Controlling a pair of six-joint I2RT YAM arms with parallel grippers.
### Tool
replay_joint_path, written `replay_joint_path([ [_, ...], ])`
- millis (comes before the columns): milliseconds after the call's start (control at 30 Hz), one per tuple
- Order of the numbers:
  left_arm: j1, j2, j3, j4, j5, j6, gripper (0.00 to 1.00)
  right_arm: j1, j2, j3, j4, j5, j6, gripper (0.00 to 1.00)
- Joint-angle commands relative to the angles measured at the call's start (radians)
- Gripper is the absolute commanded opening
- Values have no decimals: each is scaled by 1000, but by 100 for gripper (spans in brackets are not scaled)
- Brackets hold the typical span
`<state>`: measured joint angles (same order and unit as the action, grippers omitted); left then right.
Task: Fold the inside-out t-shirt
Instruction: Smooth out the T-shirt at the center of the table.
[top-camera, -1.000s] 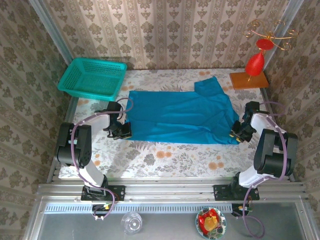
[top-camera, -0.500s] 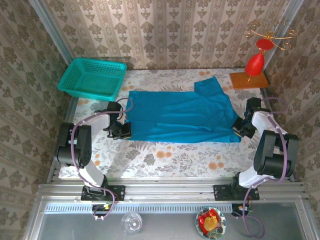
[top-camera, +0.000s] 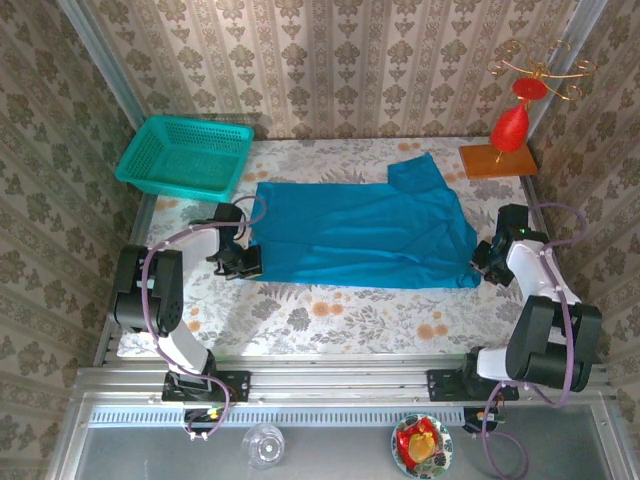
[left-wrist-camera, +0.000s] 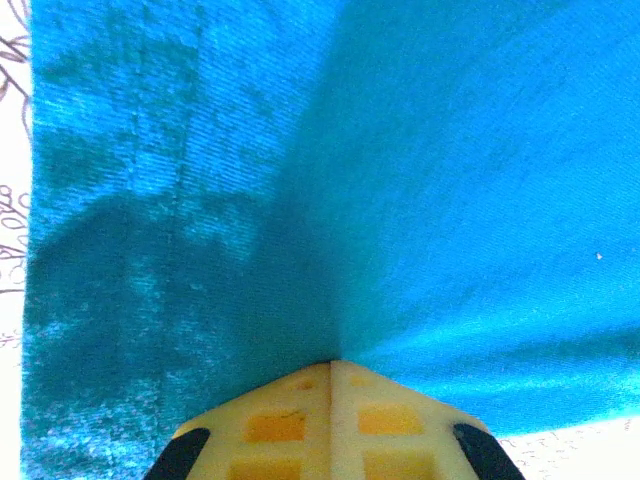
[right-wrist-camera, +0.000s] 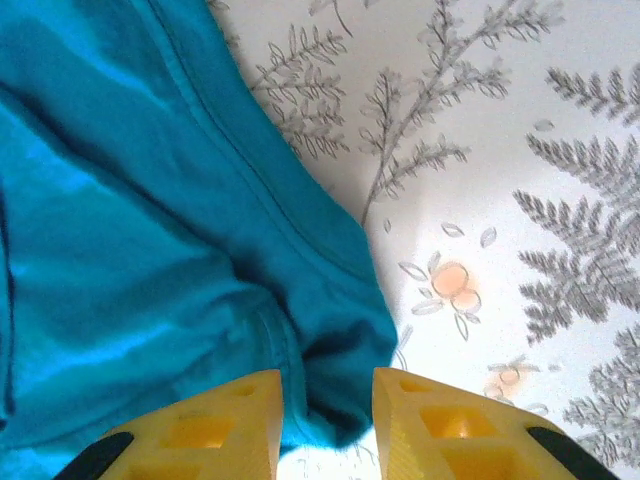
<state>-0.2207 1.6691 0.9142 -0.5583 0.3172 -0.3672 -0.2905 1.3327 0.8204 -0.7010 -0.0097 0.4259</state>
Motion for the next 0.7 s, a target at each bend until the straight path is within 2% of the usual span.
replay_joint_path([
  [0, 11, 11, -9, -75, -55, -7, 0, -6, 21, -18, 0, -48, 21, 28],
  [333, 11, 9, -18, -67, -57, -10, 0, -6, 123, -11, 43, -114, 27, 29],
  [400, 10, 9, -15, -70, -57, -10, 0, -8, 120, -13, 40, -114, 36, 24],
  [467, 12, 8, -15, -74, -62, -8, 0, -9, 108, -19, 33, -98, 52, 12],
  [567, 13, 7, -15, -76, -66, -8, 0, -20, 70, -33, 26, -61, 76, 0],
  [667, 17, 8, -21, -74, -67, -11, 0, -46, 18, -51, 20, -17, 99, 0],
])
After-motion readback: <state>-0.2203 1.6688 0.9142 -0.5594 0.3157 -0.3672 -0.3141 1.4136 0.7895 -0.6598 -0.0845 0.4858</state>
